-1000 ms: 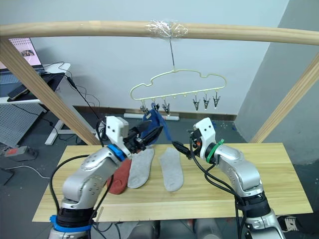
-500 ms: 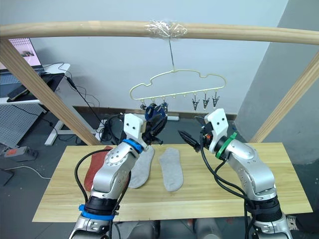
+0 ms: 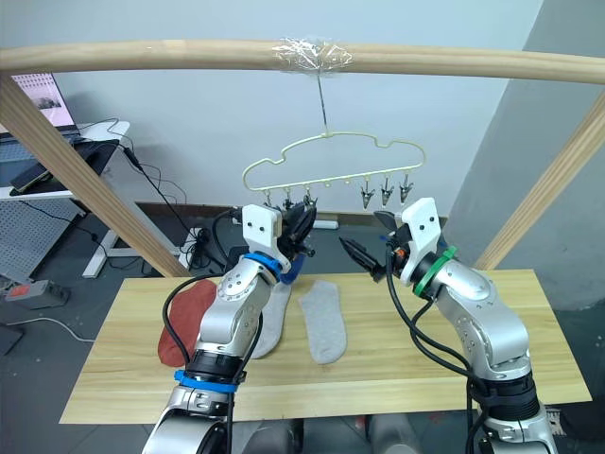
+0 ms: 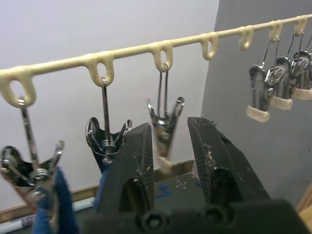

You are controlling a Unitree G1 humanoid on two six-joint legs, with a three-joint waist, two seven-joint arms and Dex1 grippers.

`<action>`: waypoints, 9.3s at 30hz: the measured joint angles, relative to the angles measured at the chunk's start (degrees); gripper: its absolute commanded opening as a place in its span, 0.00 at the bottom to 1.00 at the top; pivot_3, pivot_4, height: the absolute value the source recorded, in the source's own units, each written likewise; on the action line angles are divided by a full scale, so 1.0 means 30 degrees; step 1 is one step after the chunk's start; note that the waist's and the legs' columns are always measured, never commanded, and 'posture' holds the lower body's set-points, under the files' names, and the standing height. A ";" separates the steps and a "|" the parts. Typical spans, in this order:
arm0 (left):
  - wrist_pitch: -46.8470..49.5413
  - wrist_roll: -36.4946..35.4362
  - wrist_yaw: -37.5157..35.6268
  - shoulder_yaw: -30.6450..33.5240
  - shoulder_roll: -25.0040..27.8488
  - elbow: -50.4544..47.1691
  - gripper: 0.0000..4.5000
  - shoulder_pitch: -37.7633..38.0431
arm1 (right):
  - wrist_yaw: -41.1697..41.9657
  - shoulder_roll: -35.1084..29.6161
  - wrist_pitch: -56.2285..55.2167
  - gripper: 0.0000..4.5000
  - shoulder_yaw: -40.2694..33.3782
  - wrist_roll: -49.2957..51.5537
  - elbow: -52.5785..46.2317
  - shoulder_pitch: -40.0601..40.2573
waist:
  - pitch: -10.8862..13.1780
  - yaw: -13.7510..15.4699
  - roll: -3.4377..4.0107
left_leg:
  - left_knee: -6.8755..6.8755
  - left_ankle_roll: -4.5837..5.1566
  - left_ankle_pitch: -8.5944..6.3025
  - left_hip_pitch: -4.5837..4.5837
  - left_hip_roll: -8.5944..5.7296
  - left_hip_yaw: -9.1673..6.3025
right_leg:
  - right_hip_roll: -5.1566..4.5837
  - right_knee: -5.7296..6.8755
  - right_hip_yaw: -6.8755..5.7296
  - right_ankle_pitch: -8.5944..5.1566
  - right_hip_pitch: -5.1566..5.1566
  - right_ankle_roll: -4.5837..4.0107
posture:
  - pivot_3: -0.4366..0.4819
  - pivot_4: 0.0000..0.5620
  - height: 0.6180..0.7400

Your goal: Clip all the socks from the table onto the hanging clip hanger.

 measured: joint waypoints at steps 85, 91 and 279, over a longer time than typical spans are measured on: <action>-0.3087 0.0430 0.0862 0.1058 -0.0390 0.3527 0.28 -0.2163 | -0.0701 -0.0049 0.0002 1.00 -0.0047 0.0081 0.0108 -0.0670 | 0.0000 -0.0272 0.0002 | 0.0021 0.0002 0.0002 0.0003 0.0000 -0.0001 | 0.0002 0.0031 0.0001 0.0006 0.0002 0.0005 | 0.25 0.28 1.00; -0.3160 0.0775 0.0871 0.0992 -0.0441 0.3627 0.28 -0.2237 | -0.0783 -0.0049 0.0011 1.00 -0.0047 0.0108 0.0108 -0.0668 | 0.0000 -0.0330 0.0001 | 0.0023 0.0002 0.0002 0.0003 -0.0001 -0.0001 | 0.0002 0.0033 0.0002 0.0006 0.0001 0.0005 | 0.25 0.28 1.00; 1.5559 -1.2413 -0.1265 0.6102 0.1734 -0.1792 0.00 -0.1853 | 0.3280 0.0005 -0.3560 0.00 0.6219 -0.9086 0.2979 0.0516 | -0.0080 -0.0121 -0.0015 | 0.0048 -0.0039 0.0032 0.0166 0.0010 0.0017 | 0.0021 0.0207 0.0053 -0.0006 0.0040 -0.0004 | 0.34 0.27 1.00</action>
